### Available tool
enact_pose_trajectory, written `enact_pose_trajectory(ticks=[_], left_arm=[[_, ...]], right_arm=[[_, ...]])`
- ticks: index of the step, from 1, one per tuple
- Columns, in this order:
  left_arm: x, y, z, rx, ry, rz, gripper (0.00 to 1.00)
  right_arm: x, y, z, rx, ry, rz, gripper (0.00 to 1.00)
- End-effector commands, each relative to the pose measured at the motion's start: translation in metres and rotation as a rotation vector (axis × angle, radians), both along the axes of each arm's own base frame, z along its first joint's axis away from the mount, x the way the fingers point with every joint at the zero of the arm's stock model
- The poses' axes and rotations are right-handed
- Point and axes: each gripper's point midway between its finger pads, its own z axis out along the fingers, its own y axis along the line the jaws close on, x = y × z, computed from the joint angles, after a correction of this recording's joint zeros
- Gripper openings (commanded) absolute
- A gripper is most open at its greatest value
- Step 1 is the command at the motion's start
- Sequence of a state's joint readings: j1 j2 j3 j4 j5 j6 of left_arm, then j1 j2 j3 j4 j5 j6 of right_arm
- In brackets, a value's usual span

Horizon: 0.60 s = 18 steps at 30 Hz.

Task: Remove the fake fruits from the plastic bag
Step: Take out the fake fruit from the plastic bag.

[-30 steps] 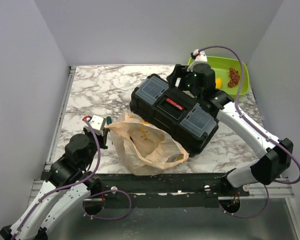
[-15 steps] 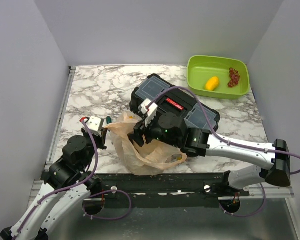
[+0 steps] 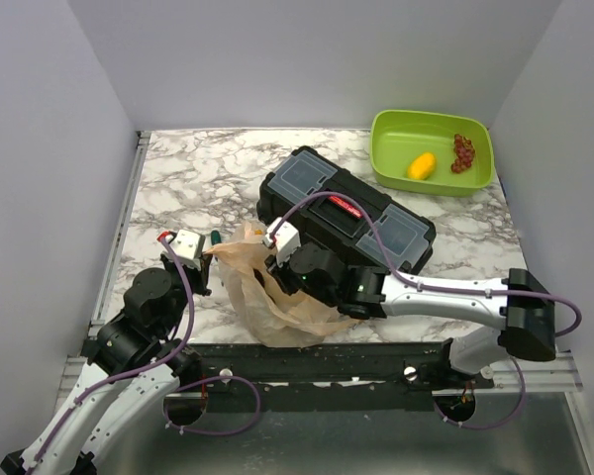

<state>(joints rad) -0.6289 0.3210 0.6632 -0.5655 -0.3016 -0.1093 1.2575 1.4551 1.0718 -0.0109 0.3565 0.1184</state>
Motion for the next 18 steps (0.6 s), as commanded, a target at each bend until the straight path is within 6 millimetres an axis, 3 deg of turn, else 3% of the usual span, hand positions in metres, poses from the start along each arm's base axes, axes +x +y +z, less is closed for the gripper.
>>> enact_pose_trajectory(ticks=[1,4,12,18], left_arm=[[0.003,0.003,0.001,-0.006,-0.004,0.022,0.00],[0.003,0.002,-0.001,-0.003,0.001,0.021,0.00],[0.004,0.003,-0.002,0.001,0.005,0.024,0.00],[0.004,0.002,-0.002,0.001,0.006,0.023,0.00]], right_arm=[[0.004,-0.006,-0.042,-0.114,0.000,-0.035,0.29],[0.001,0.006,-0.060,-0.090,0.030,-0.022,0.29],[0.017,0.016,-0.100,-0.120,0.030,-0.106,0.38],[0.000,0.046,-0.101,-0.012,0.089,0.013,0.62]])
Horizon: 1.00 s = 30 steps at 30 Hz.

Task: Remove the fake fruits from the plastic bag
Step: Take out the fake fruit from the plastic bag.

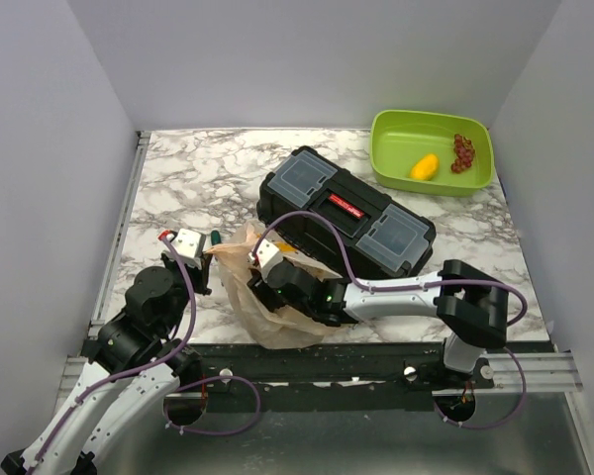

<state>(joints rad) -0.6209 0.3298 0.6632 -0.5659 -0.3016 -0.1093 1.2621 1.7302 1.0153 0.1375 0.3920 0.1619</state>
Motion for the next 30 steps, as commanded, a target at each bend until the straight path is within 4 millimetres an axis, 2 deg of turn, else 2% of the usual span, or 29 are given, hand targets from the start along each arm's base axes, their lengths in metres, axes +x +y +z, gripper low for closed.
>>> enact_pose_trajectory(ticks=[1,5,9,14,18,21,24,26,30], left_arm=[[0.002,0.002,0.000,-0.004,-0.002,0.016,0.00],[0.002,0.002,0.000,-0.004,-0.001,0.020,0.00],[0.002,0.001,0.000,-0.006,-0.001,0.015,0.00],[0.002,0.001,0.000,-0.006,-0.001,0.014,0.00],[0.002,0.001,-0.001,-0.005,0.000,0.014,0.00],[0.002,0.001,-0.001,-0.005,0.000,0.014,0.00],[0.002,0.001,0.000,-0.005,-0.002,0.014,0.00],[0.002,0.001,0.000,-0.006,-0.001,0.013,0.00],[0.003,0.000,0.000,-0.006,0.001,0.011,0.00]], right_arm=[[-0.009,0.032,0.016,0.158,0.025,0.061,0.65],[-0.010,0.045,0.012,0.174,0.035,0.085,0.78],[-0.008,0.054,-0.015,0.117,0.056,0.087,0.81],[-0.014,0.059,-0.032,0.107,0.081,0.103,0.88],[-0.010,0.051,-0.063,0.025,0.083,0.055,0.87],[-0.006,0.039,-0.081,-0.030,0.074,0.006,0.78],[-0.001,0.027,-0.083,-0.043,0.061,-0.047,0.65],[0.003,0.021,-0.076,-0.035,0.042,-0.077,0.53],[0.007,0.018,-0.048,0.030,0.014,-0.105,0.36]])
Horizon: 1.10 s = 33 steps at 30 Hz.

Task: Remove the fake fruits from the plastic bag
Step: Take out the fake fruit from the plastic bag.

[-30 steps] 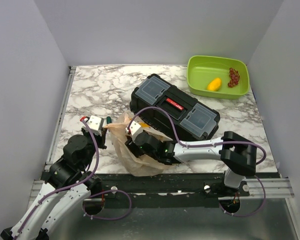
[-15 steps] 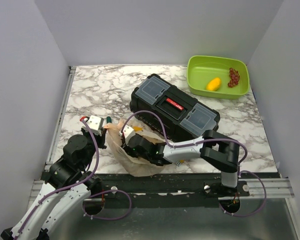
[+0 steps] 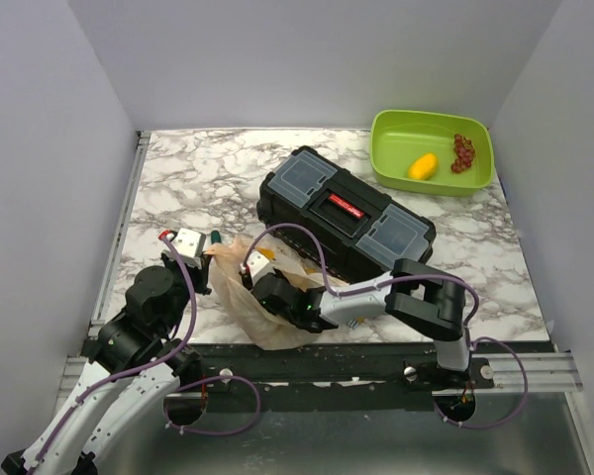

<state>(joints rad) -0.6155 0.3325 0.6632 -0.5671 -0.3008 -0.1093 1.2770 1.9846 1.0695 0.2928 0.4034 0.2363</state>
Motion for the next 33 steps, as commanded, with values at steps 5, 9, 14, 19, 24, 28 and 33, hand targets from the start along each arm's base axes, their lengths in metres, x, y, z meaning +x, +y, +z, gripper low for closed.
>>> enact_pose_trajectory(ticks=[5,9,14,19,24,28,33], left_arm=[[0.002,-0.001,0.000,-0.008,-0.001,0.005,0.00],[0.002,-0.001,-0.001,-0.007,0.001,0.004,0.00],[0.002,-0.001,-0.001,-0.006,0.002,0.005,0.00],[0.002,0.000,0.001,-0.010,-0.004,0.007,0.00],[0.001,0.000,0.001,-0.011,-0.005,0.005,0.00],[0.002,0.002,0.002,-0.014,-0.012,0.014,0.00],[0.001,0.001,0.002,-0.012,-0.008,0.011,0.00]], right_arm=[[0.009,-0.009,0.067,0.134,-0.072,-0.078,0.19],[0.008,-0.006,0.100,0.215,-0.089,-0.068,0.09],[0.005,-0.013,0.127,0.298,-0.105,-0.068,0.07],[0.006,-0.026,0.137,0.319,-0.121,-0.099,0.06],[0.010,-0.038,0.146,0.332,-0.140,-0.142,0.06],[0.017,-0.047,0.157,0.354,-0.157,-0.205,0.05],[0.027,-0.054,0.188,0.405,-0.199,-0.247,0.05]])
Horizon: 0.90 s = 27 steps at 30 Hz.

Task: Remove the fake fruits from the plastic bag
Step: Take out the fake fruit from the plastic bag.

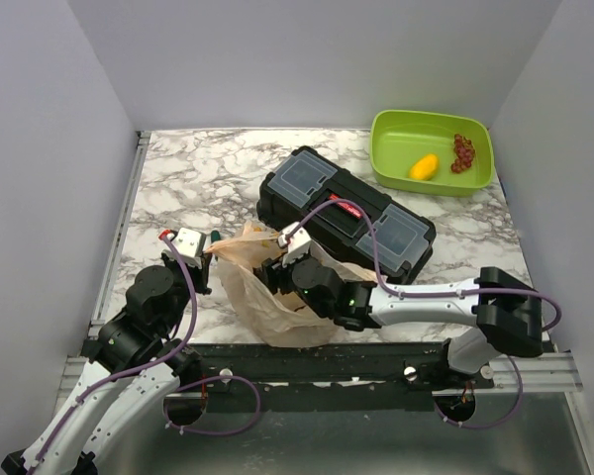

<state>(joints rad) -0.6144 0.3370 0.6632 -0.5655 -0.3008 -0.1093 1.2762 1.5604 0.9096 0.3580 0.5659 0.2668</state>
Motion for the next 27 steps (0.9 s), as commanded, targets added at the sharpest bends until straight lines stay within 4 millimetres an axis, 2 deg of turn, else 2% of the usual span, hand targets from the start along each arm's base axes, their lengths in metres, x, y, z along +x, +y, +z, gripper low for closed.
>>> enact_pose_trajectory(ticks=[1,4,11,17,20,23,27], left_arm=[[0.001,0.002,0.003,-0.016,-0.015,0.014,0.00],[0.000,0.000,0.003,-0.018,-0.014,0.002,0.00],[0.000,-0.002,0.002,-0.018,-0.008,-0.009,0.00],[0.000,-0.002,0.004,-0.024,-0.015,-0.012,0.00],[0.000,-0.001,0.003,-0.024,-0.018,-0.005,0.00],[0.000,-0.007,0.002,-0.023,-0.008,-0.032,0.00],[-0.001,-0.009,0.002,-0.024,-0.003,-0.045,0.00]], right_arm=[[0.016,-0.010,0.049,0.104,-0.051,-0.093,0.05],[0.012,-0.008,0.070,0.152,-0.055,-0.057,0.04],[-0.015,0.009,0.113,0.292,-0.026,0.121,0.04],[-0.013,0.004,0.140,0.356,-0.048,0.101,0.04],[-0.007,0.005,0.145,0.402,-0.051,0.075,0.04],[-0.008,0.024,0.148,0.468,-0.030,0.114,0.04],[-0.008,0.048,0.165,0.587,-0.132,0.183,0.01]])
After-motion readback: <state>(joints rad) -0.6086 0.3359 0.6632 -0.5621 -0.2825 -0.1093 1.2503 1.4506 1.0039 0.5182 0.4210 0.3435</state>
